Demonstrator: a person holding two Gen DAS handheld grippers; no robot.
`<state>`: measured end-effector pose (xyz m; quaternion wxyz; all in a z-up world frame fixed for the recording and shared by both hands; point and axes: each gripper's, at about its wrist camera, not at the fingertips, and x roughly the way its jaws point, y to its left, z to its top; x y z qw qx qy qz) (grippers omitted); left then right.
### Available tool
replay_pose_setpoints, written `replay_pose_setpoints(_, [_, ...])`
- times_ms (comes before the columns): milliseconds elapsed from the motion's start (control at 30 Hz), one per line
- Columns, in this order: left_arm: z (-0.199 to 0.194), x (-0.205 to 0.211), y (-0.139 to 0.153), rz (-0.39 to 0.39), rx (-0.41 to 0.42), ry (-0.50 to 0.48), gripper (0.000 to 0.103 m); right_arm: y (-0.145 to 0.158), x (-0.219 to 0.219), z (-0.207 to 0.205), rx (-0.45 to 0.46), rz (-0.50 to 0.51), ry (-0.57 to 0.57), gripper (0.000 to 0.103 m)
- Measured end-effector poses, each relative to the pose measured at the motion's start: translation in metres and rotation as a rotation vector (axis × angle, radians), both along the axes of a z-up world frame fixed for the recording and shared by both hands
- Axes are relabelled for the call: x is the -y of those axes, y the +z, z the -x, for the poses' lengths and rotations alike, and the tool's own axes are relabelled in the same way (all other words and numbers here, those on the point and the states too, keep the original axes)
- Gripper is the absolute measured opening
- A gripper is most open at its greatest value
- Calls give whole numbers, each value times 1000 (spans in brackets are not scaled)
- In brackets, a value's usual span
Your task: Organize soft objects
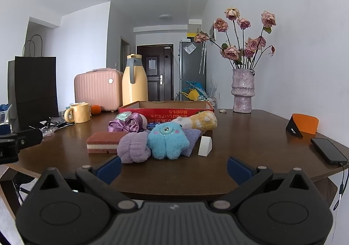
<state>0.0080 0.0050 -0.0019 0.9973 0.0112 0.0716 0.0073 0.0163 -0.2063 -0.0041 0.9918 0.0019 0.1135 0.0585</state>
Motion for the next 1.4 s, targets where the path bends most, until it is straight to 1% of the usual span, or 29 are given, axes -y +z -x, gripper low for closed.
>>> replay_pose_setpoints(200, [-1,0,-1,-2,-4,-3,103,-1,0,0,-7,-5,2,103])
replay_pose_setpoints(333, [-4,1,-7,-17,-9,-21,103,-7,3,-2,2,-22,-1,103])
replay_pose_setpoints(400, [-11,1,-11,-5,-43,-21,103,-14,3,-6,-8,-19,-17,103])
replay_pose_setpoints(433, [-16,0,-13,8,-58,-37,103,-17,4,-9,-16,-14,-21,103])
replay_pose_setpoints(467, [-20,0,-14,15,-68,-51,103,-18,5,-10,-15,-18,-17,103])
replay_pose_setpoints(533, [-29,-1,-16,21,-71,-31,103,-22,10,-16,-13,-46,22,103])
replay_pose_setpoints(567, [-33,-1,-16,23,-76,-19,103,-23,14,-21,-17,-74,61,103])
replay_pose_setpoints(667, [-50,-3,-21,32,-104,-10,103,-26,20,-43,-78,-141,104,103])
replay_pose_setpoints(700, [-56,-3,-22,34,-118,-10,103,-24,19,-53,-108,-145,123,103])
replay_pose_setpoints(800, [-75,-3,-22,34,-145,-9,103,-19,11,-80,-159,-138,150,103])
replay_pose_setpoints(867, [-90,-3,-21,28,-148,-21,103,-16,4,-99,-178,-158,183,101])
replay_pose_setpoints(933, [-109,-4,-20,19,-155,-14,101,-14,-8,-117,-184,-167,244,100])
replay_pose_setpoints(967, [-117,-6,-19,20,-162,-8,100,-14,-17,-124,-186,-150,269,97])
replay_pose_setpoints(1000, [-127,-7,-19,22,-175,-3,97,-15,-25,-129,-183,-127,288,89])
replay_pose_setpoints(1033, [-134,-9,-20,24,-186,2,94,-15,-33,-135,-181,-96,300,85])
replay_pose_setpoints(1067, [-142,-11,-20,24,-200,12,93,-17,-41,-142,-184,-64,302,78])
replay_pose_setpoints(1100, [-149,-13,-20,23,-210,21,93,-18,-48,-149,-192,-40,302,73])
replay_pose_setpoints(1133, [-153,-15,-21,22,-215,31,93,-20,-53,-153,-197,-35,302,71])
replay_pose_setpoints(1167, [-156,-18,-22,21,-217,39,93,-21,-55,-157,-201,-45,311,67])
replay_pose_setpoints(1200, [-158,-20,-24,20,-223,47,93,-22,-56,-161,-210,-59,332,55])
replay_pose_setpoints(1233, [-160,-22,-25,21,-231,51,93,-22,-57,-163,-220,-56,347,47])
replay_pose_setpoints(1267, [-161,-24,-26,26,-241,53,93,-23,-58,-165,-232,-41,358,42])
replay_pose_setpoints(1400, [-159,-23,-31,56,-279,30,92,-19,-40,-144,-222,-20,439,41])
